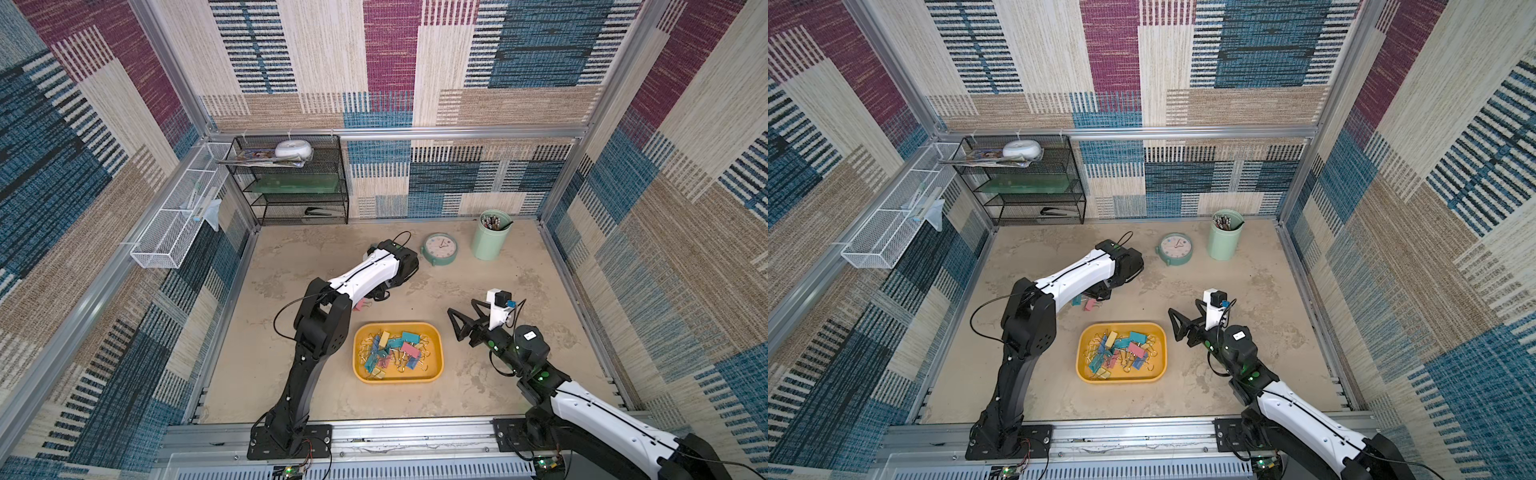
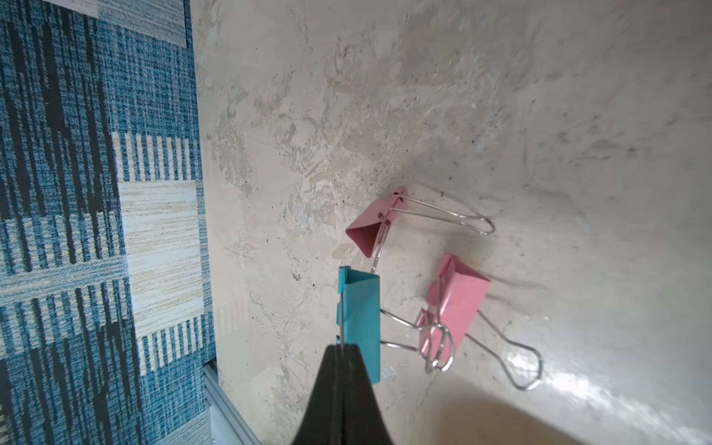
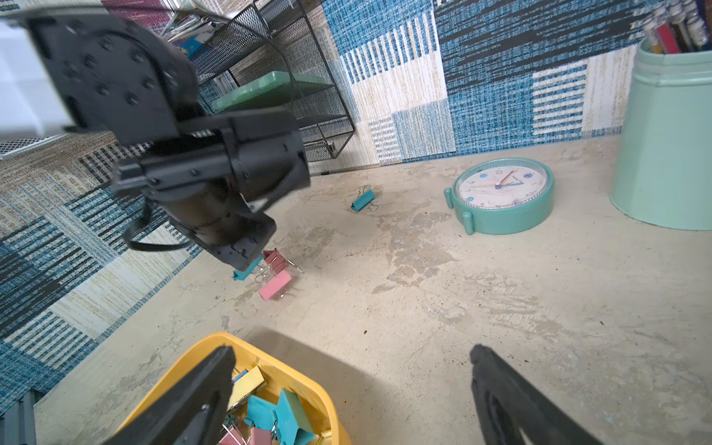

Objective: Put the binder clips in the storage box
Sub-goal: Pick up the binder clip at the center of the board.

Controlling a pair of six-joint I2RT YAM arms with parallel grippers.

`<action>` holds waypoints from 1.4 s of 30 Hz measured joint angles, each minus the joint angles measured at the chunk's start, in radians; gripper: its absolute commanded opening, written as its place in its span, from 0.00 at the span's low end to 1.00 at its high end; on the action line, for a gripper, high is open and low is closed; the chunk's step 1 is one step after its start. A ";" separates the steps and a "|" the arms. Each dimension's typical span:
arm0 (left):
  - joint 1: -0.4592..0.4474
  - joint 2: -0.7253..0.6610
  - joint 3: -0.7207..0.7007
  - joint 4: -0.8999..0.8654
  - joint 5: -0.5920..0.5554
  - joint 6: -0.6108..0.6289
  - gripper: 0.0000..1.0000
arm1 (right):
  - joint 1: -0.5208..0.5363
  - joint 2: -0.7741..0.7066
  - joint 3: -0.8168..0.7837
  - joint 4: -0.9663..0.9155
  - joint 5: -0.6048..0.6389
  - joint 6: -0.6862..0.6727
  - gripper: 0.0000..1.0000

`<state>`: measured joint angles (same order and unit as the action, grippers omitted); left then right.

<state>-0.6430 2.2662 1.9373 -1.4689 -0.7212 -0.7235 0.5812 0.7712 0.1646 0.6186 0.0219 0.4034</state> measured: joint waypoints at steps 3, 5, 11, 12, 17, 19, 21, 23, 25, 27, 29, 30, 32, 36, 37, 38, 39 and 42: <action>0.006 0.012 -0.036 -0.037 -0.018 -0.035 0.00 | 0.000 -0.005 0.000 0.000 0.000 0.000 0.98; 0.018 0.010 -0.060 -0.058 -0.034 -0.053 0.00 | 0.000 -0.005 0.000 0.000 0.000 0.000 0.99; 0.060 -0.043 -0.106 -0.071 -0.050 -0.083 0.00 | 0.000 0.003 0.000 0.000 0.000 0.003 0.98; 0.058 -0.064 -0.109 -0.069 -0.050 -0.087 0.00 | 0.000 0.003 0.000 0.000 0.000 0.003 0.99; 0.058 -0.202 -0.146 0.015 -0.030 -0.046 0.00 | 0.000 0.005 0.000 0.000 0.000 0.003 0.98; 0.066 -0.239 -0.151 0.047 -0.015 -0.019 0.00 | 0.000 0.005 0.000 0.000 0.000 0.003 0.98; 0.080 -0.246 -0.140 0.072 -0.005 0.011 0.00 | 0.000 0.003 0.000 0.000 0.000 0.003 0.99; 0.092 -0.236 -0.131 0.104 0.017 0.042 0.00 | 0.000 -0.001 0.000 0.000 0.000 0.003 0.98; 0.093 -0.237 -0.149 0.151 0.067 0.078 0.00 | 0.000 -0.002 0.000 0.000 0.000 0.003 0.99; 0.082 -0.263 -0.214 0.235 0.164 0.126 0.00 | 0.000 -0.002 0.000 0.000 -0.002 0.002 0.99; 0.072 -0.291 -0.283 0.311 0.275 0.166 0.00 | 0.000 0.004 0.002 0.000 -0.039 -0.015 0.98; 0.069 -0.299 -0.307 0.344 0.332 0.186 0.00 | -0.001 0.018 0.015 -0.001 -0.078 -0.030 0.98; 0.068 -0.307 -0.327 0.404 0.406 0.215 0.00 | -0.001 0.062 0.056 0.003 -0.151 -0.048 0.98; 0.068 -0.315 -0.301 0.488 0.493 0.278 0.00 | 0.000 0.239 0.225 -0.040 -0.245 -0.053 0.99; 0.069 -0.317 -0.286 0.499 0.505 0.291 0.00 | 0.000 0.297 0.287 -0.064 -0.264 -0.051 0.98; 0.070 -0.320 -0.270 0.510 0.513 0.295 0.00 | 0.000 0.347 0.337 -0.082 -0.274 -0.043 0.98; 0.069 -0.327 -0.257 0.519 0.514 0.301 0.00 | -0.001 0.411 0.396 -0.098 -0.288 -0.024 0.98; 0.068 -0.357 -0.225 0.538 0.511 0.308 0.00 | -0.001 0.558 0.509 -0.153 -0.304 0.036 0.97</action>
<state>-0.5751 1.9091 1.7119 -0.9306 -0.2104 -0.4156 0.5804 1.3289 0.6735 0.4656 -0.2821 0.4397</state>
